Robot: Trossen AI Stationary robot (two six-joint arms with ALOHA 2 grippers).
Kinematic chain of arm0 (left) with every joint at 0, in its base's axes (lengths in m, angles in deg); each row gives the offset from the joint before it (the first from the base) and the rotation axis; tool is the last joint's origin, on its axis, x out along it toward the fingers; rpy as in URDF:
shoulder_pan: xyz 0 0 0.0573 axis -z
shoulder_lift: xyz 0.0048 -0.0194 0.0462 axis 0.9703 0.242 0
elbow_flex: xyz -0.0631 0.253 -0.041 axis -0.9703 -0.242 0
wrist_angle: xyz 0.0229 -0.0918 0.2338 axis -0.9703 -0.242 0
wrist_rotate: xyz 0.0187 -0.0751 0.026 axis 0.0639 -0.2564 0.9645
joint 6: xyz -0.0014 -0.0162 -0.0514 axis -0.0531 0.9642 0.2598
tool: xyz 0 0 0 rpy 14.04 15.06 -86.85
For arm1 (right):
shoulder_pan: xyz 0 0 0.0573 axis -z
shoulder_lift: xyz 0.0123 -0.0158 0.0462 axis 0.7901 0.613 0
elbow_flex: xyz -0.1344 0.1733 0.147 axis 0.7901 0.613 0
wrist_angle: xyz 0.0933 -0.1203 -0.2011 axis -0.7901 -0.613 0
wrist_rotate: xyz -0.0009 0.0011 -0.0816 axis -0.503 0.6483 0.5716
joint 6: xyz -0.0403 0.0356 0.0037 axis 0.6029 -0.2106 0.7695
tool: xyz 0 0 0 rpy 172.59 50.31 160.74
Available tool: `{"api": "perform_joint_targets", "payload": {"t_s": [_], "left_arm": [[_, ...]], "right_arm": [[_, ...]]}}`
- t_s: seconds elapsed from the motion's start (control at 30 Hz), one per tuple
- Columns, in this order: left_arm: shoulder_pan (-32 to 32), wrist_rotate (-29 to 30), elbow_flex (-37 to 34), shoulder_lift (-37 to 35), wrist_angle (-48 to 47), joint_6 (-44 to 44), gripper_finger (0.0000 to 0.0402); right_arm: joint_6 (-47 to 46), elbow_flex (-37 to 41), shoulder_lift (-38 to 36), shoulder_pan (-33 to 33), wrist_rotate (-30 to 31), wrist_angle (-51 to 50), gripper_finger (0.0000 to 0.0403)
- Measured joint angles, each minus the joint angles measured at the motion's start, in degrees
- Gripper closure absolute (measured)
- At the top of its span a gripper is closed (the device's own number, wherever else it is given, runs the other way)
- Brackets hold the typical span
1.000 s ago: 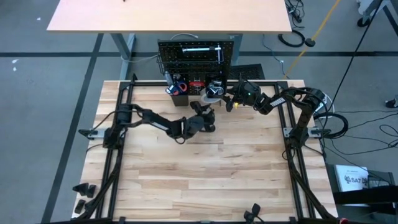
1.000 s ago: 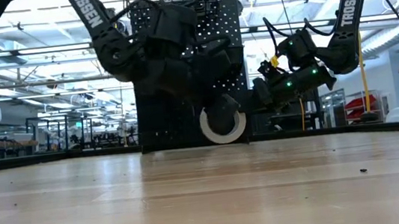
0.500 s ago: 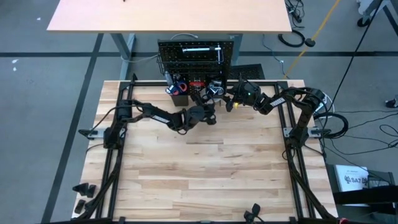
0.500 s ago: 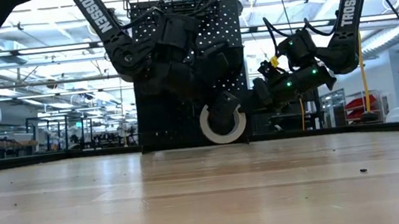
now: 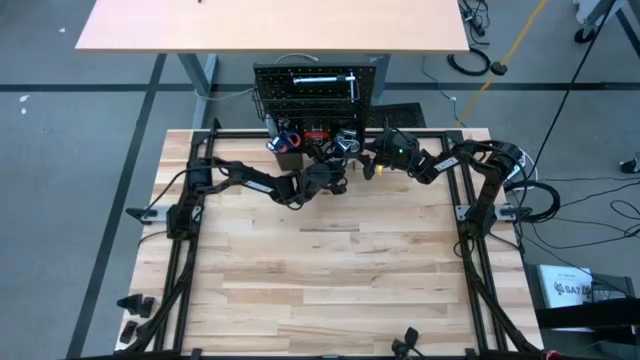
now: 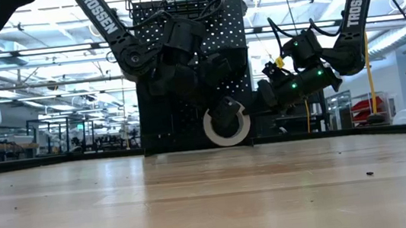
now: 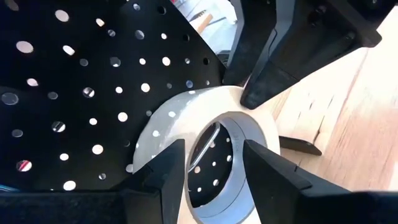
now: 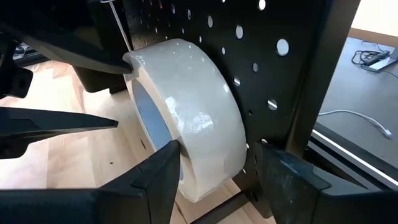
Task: Hang tools onto peg board
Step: Hang the white masking tape on the peg board, then return to Home Position
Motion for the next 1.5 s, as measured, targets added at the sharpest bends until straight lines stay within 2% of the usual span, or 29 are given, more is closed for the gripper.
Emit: {"api": "perform_joint_targets", "payload": {"t_s": [0.37, 0.5, 0.83, 1.13, 1.3, 1.5], "left_arm": [[-0.4, -0.2, 0.0, 0.0, -0.1, 0.0, 0.024], [-0.4, -0.2, 0.0, 0.0, -0.1, 0.0, 0.024], [-0.5, -0.1, 0.0, 0.0, -0.1, 0.0, 0.024], [-0.2, 0.0, 0.0, 0.0, -0.1, -0.9, 0.024], [1.5, 0.6, 0.0, 0.0, -0.1, -3.5, 0.024], [3.6, 2.8, 0.0, 0.0, -0.1, -4.5, 0.024]], "right_arm": [[2.7, -0.1, 0.0, -1.0, 0.8, -0.2, 0.0202], [3.7, -0.3, -1.1, -1.0, 0.8, -3.4, 0.0202], [7.1, -0.3, -9.0, -2.5, 1.3, -16.3, 0.0202], [10.5, -0.2, -20.6, -4.4, 4.2, -36.9, 0.0202], [10.7, -0.1, -24.2, -4.5, 3.9, -41.2, 0.0202], [11.1, -0.1, -24.8, -4.5, 3.9, -43.0, 0.0202]]}}
